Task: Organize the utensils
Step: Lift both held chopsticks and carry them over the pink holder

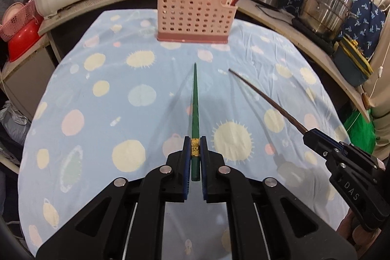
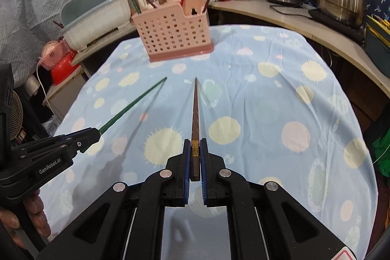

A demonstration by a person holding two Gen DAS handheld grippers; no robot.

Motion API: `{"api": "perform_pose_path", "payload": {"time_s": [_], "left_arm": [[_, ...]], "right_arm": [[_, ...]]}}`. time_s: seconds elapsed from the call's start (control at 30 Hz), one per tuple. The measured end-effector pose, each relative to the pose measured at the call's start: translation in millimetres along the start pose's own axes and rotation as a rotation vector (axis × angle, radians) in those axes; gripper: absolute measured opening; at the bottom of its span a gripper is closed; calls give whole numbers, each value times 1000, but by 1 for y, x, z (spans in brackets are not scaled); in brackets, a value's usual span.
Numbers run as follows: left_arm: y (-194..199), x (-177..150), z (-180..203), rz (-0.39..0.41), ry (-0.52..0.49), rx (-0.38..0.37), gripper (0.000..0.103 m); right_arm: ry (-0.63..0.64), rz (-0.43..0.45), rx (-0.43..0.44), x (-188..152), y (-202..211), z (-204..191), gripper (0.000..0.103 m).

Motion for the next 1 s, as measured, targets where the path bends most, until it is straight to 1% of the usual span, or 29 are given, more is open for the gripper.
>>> {"api": "perform_pose_path", "payload": {"time_s": [0.33, 0.53, 0.73, 1.0], "left_arm": [[43, 64, -9, 156, 32, -11, 7], [54, 104, -18, 223, 35, -1, 7], [59, 138, -19, 272, 20, 7, 7], [59, 173, -15, 311, 2, -5, 7]], "right_arm": [[20, 128, 27, 64, 32, -13, 7], [30, 185, 32, 99, 40, -17, 7], [32, 226, 38, 130, 41, -17, 7], [39, 242, 55, 157, 32, -21, 7]]}}
Point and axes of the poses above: each gripper's, at about its wrist camera, not at the fingertips, and y roughly against the way its jaws point, z to its right, x to its top, the point moved 8 cm from there along -y, roughly the way its jaws point, and after that the axes turned 9 degrees about z, right-handed, at the moved point
